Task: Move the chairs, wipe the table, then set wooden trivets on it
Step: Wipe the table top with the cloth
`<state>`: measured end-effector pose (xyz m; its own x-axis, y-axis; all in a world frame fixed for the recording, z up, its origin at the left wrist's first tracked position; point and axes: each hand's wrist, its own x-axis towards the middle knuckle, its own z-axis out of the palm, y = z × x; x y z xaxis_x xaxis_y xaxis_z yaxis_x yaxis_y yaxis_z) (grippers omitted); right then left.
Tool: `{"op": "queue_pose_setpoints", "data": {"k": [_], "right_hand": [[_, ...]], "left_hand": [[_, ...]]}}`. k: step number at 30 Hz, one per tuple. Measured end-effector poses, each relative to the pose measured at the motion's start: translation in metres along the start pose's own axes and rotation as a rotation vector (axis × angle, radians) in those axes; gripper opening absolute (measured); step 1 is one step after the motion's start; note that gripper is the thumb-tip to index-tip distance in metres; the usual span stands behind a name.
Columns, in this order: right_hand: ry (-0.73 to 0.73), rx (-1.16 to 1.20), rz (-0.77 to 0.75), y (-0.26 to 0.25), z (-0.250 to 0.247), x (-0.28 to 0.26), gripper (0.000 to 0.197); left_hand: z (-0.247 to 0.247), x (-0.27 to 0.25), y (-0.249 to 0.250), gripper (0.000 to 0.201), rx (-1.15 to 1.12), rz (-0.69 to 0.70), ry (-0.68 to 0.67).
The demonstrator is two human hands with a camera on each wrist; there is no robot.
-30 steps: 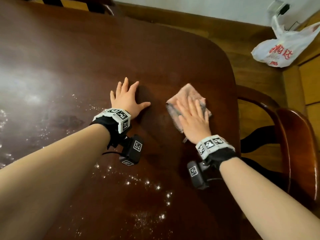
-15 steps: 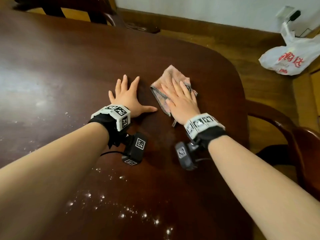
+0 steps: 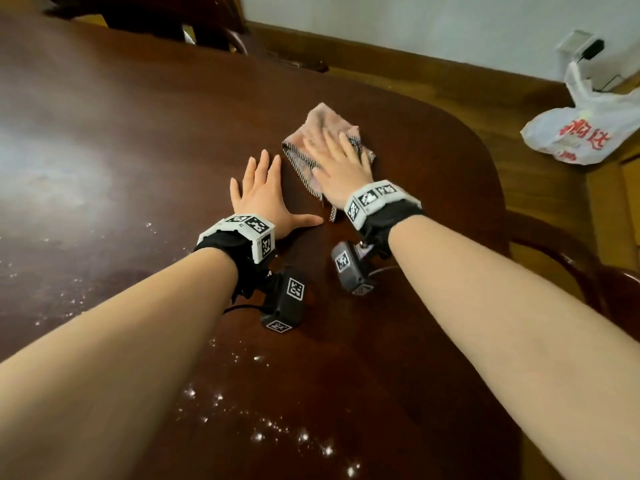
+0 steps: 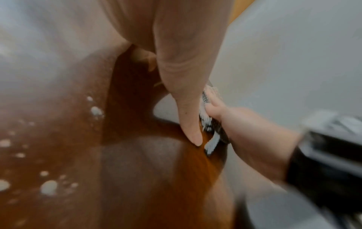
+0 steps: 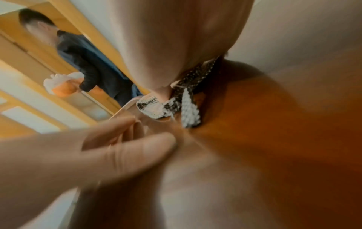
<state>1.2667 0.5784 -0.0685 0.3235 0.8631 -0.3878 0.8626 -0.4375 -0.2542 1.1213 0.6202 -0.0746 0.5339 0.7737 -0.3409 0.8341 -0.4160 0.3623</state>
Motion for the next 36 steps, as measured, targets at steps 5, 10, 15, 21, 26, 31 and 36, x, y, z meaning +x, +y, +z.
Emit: {"op": "queue_pose_setpoints", "data": {"k": [5,10,15,21,26,31,36], "right_hand": [[0.056,0.014,0.171,0.066,0.019,-0.075,0.055],[0.075,0.076,0.455,0.111,0.023,-0.129,0.054],[0.104,0.091,0.374,0.066,0.056,-0.168,0.054],[-0.002,0.046,0.103,-0.004,0.094,-0.223,0.054],[-0.025,-0.013,0.054,0.006,0.12,-0.292,0.054],[0.05,0.094,0.224,0.023,0.141,-0.35,0.056],[0.092,0.176,0.342,0.019,0.162,-0.399,0.056]], "left_hand": [[0.0,-0.029,-0.005,0.116,0.029,0.027,-0.022],[0.01,-0.068,-0.006,0.106,0.107,0.062,-0.032],[0.021,-0.114,-0.009,0.102,0.009,0.038,0.072],[0.033,-0.177,-0.031,0.097,-0.033,-0.007,0.06],[0.052,-0.242,-0.047,0.094,-0.096,-0.051,0.12],[0.075,-0.306,-0.064,0.093,-0.108,-0.127,0.117],[0.092,-0.363,-0.081,0.093,-0.107,-0.163,0.129]]}}
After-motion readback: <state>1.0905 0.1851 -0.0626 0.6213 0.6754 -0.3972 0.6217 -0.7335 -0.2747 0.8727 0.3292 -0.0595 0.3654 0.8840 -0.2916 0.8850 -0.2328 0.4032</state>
